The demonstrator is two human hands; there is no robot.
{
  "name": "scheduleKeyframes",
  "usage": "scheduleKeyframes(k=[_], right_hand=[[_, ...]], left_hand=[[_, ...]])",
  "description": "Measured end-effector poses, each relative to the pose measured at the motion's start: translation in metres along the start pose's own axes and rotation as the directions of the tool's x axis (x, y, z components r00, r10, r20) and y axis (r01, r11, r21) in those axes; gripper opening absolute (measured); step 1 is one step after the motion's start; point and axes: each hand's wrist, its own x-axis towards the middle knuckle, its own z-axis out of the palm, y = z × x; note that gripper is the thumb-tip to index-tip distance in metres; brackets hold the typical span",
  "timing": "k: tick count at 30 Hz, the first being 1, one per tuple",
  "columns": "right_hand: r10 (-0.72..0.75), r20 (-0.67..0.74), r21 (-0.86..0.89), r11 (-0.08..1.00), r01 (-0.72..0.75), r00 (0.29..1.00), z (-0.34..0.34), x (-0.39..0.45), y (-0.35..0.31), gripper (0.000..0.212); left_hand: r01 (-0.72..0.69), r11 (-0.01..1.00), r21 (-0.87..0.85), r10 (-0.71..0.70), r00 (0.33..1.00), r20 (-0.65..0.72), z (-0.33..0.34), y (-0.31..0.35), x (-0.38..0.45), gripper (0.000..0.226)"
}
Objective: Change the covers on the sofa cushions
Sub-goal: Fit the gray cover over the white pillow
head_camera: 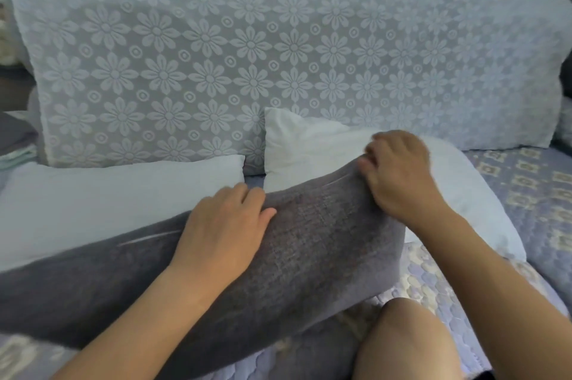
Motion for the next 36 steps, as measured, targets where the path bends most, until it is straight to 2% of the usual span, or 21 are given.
scheduleKeyframes(k=[1, 3, 7, 9, 11, 12, 14, 17, 19, 21, 23, 25, 27, 28, 29, 30, 31, 32, 33, 34, 36], right_hand=[[-0.133, 0.108, 0.056, 0.990, 0.128, 0.985, 0.003, -0.003, -0.011, 0.046], [-0.294, 0.317, 0.119, 0.955, 0.270, 0.902, 0.009, -0.011, -0.029, 0.065], [-0.358, 0.445, 0.049, 0.925, 0.376, 0.821, 0.016, -0.010, -0.040, 0.097], [-0.374, 0.508, 0.041, 0.910, 0.412, 0.775, 0.012, -0.008, -0.051, 0.087], [-0.416, 0.531, 0.075, 0.891, 0.448, 0.738, 0.009, -0.011, -0.058, 0.054], [-0.419, 0.515, 0.107, 0.897, 0.429, 0.748, 0.004, -0.013, -0.055, 0.045], [-0.376, 0.434, 0.089, 0.922, 0.376, 0.819, -0.013, -0.014, -0.033, 0.043], [-0.230, 0.269, -0.024, 0.969, 0.245, 0.935, -0.053, -0.014, 0.023, 0.043], [-0.123, 0.156, -0.121, 0.982, 0.143, 0.980, -0.087, -0.016, 0.069, 0.039], [-0.035, -0.025, -0.244, 0.969, 0.028, 0.999, -0.121, -0.019, 0.112, 0.035], [0.035, -0.267, -0.341, 0.931, -0.128, 0.963, -0.153, -0.026, 0.161, 0.027], [0.085, -0.467, -0.381, 0.879, -0.287, 0.880, -0.174, -0.038, 0.207, 0.014], [0.093, -0.597, -0.445, 0.788, -0.425, 0.797, -0.176, -0.055, 0.255, 0.007], [0.093, -0.627, -0.471, 0.746, -0.471, 0.773, -0.169, -0.067, 0.278, 0.015], [0.102, -0.632, -0.503, 0.701, -0.506, 0.768, -0.158, -0.082, 0.300, 0.024], [0.134, -0.613, -0.535, 0.655, -0.534, 0.779, -0.142, -0.100, 0.323, 0.033], [0.201, -0.557, -0.572, 0.611, -0.548, 0.806, -0.124, -0.117, 0.342, 0.040], [0.326, -0.439, -0.605, 0.581, -0.544, 0.837, -0.103, -0.136, 0.363, 0.048], [0.487, -0.262, -0.633, 0.566, -0.529, 0.833, -0.087, -0.152, 0.377, 0.055], [0.640, -0.063, -0.648, 0.558, -0.519, 0.766, -0.068, -0.168, 0.392, 0.060], [0.803, 0.234, -0.593, 0.565, -0.574, 0.548, -0.040, -0.187, 0.409, 0.064]], left_hand=[[0.022, 0.999, 0.028, -0.023, 1.000, 0.019, -0.002, -0.007, -0.004, 0.028], [0.086, 0.990, 0.108, -0.092, 0.994, 0.051, -0.008, -0.020, -0.014, 0.038], [0.246, 0.916, 0.317, -0.291, 0.952, 0.099, -0.019, -0.049, -0.035, 0.063], [0.235, 0.919, 0.317, -0.297, 0.941, 0.163, -0.017, -0.054, -0.041, 0.068], [0.189, 0.950, 0.248, -0.241, 0.950, 0.199, -0.014, -0.051, -0.041, 0.068], [0.178, 0.960, 0.214, -0.220, 0.957, 0.191, -0.014, -0.047, -0.035, 0.067], [0.148, 0.978, 0.150, -0.167, 0.978, 0.125, -0.020, -0.033, -0.006, 0.062], [0.038, 0.995, 0.093, -0.040, 0.999, 0.012, -0.030, 0.003, 0.067, 0.052], [-0.072, 0.993, 0.093, 0.080, 0.993, -0.086, -0.035, 0.046, 0.124, 0.052], [-0.188, 0.980, 0.064, 0.198, 0.957, -0.211, -0.036, 0.095, 0.177, 0.049], [-0.312, 0.947, 0.074, 0.316, 0.867, -0.387, -0.038, 0.156, 0.226, 0.043], [-0.370, 0.926, 0.075, 0.353, 0.778, -0.520, -0.036, 0.218, 0.264, 0.038], [-0.412, 0.911, 0.028, 0.359, 0.756, -0.547, -0.020, 0.279, 0.287, 0.031], [-0.438, 0.899, -0.002, 0.375, 0.772, -0.513, -0.005, 0.303, 0.291, 0.026], [-0.460, 0.887, -0.045, 0.404, 0.818, -0.409, 0.014, 0.324, 0.291, 0.019], [-0.455, 0.885, -0.097, 0.419, 0.870, -0.261, 0.036, 0.341, 0.287, 0.019], [-0.421, 0.897, -0.131, 0.419, 0.907, -0.047, 0.058, 0.352, 0.280, 0.033], [-0.371, 0.914, -0.166, 0.398, 0.899, 0.182, 0.083, 0.359, 0.269, 0.049], [-0.303, 0.936, -0.179, 0.350, 0.860, 0.371, 0.099, 0.357, 0.257, 0.060], [-0.245, 0.953, -0.179, 0.303, 0.798, 0.521, 0.118, 0.355, 0.243, 0.064], [-0.213, 0.967, -0.143, 0.252, 0.685, 0.683, 0.148, 0.342, 0.219, 0.064]])
